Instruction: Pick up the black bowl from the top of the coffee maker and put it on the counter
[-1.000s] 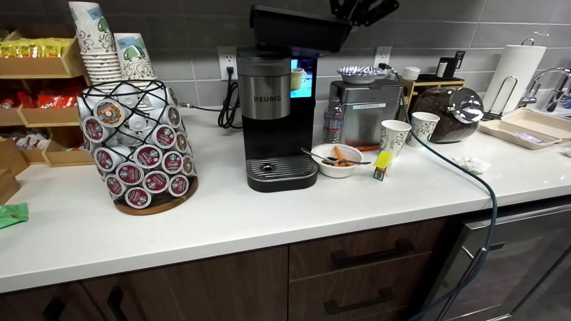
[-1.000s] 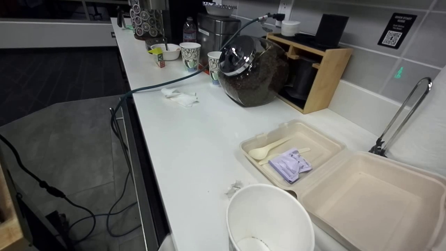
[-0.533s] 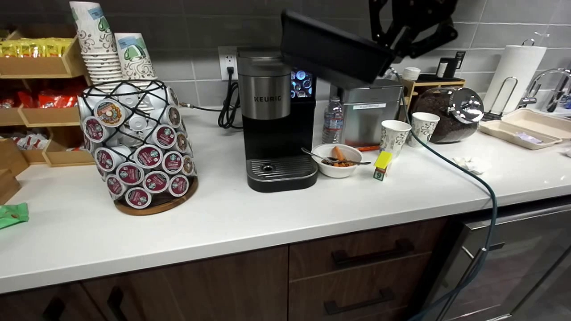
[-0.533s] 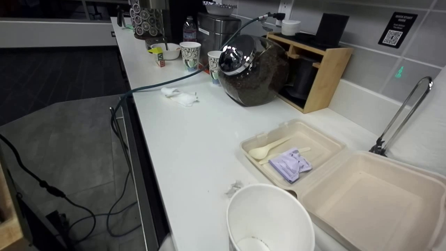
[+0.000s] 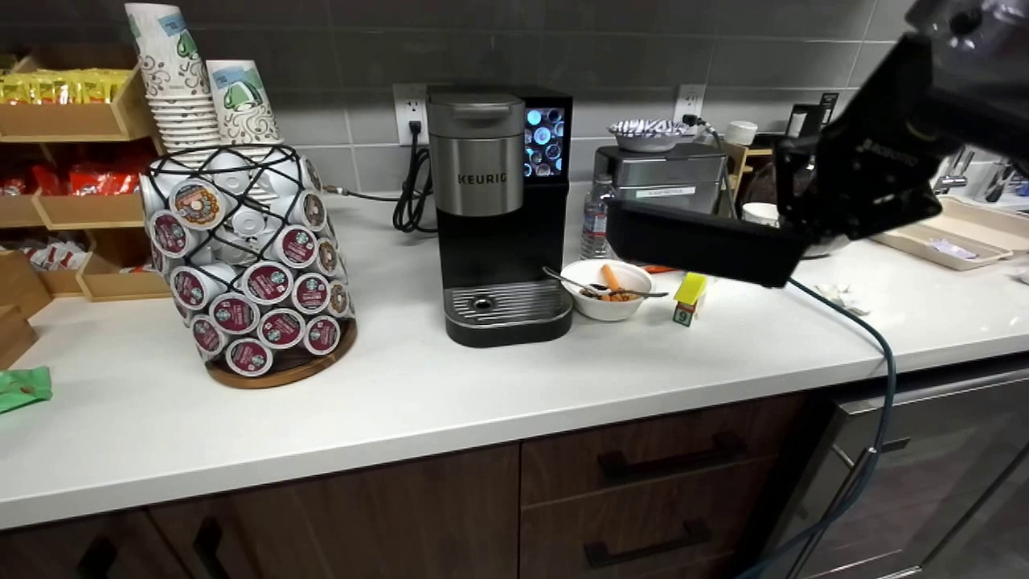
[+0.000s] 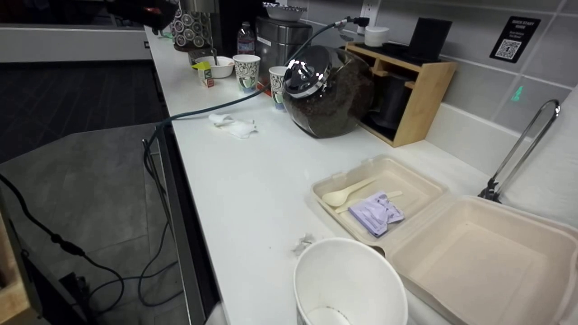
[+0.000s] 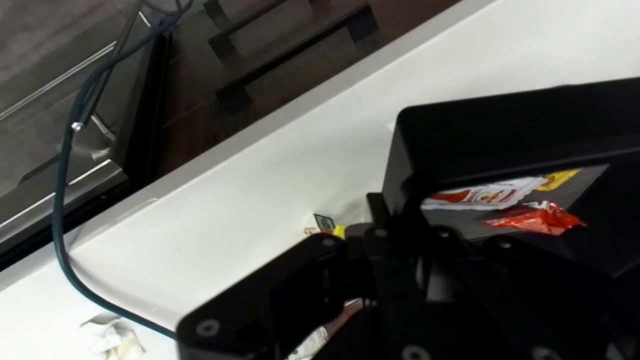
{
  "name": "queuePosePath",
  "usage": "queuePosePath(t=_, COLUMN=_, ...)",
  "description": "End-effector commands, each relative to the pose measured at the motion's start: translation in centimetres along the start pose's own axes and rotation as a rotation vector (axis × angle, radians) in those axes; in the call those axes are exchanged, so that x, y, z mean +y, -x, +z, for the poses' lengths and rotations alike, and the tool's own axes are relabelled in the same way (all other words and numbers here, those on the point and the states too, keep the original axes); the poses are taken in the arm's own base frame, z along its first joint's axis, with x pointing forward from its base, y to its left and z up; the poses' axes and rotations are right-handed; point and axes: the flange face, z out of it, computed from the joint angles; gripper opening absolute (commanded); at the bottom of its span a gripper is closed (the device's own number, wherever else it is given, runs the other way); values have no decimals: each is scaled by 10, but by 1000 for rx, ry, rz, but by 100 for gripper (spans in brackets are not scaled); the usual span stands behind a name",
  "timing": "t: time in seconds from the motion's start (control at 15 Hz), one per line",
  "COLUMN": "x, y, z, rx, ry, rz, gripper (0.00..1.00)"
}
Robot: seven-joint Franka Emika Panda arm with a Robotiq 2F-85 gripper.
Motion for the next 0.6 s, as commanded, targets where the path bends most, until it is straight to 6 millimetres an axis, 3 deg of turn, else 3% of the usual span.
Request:
queuePosePath(t=0.0, x=68, y=19, z=21, rx=-39, ry=-5, rz=6, gripper=3)
queuePosePath(t=0.07, x=34, y=12, z=17, rx=-22, ry=13, rz=-11, gripper=9)
queuePosePath(t=0.27, x=63, y=19, z=29, rx=-37, ry=26, rz=-4, gripper=9)
queuePosePath(t=0.33, x=64, y=19, z=27, rx=-36, ry=24, rz=-3, gripper=2)
queuePosePath(t=0.53, x=50, y=43, z=54, rx=23, ry=71, rz=-130, gripper=2)
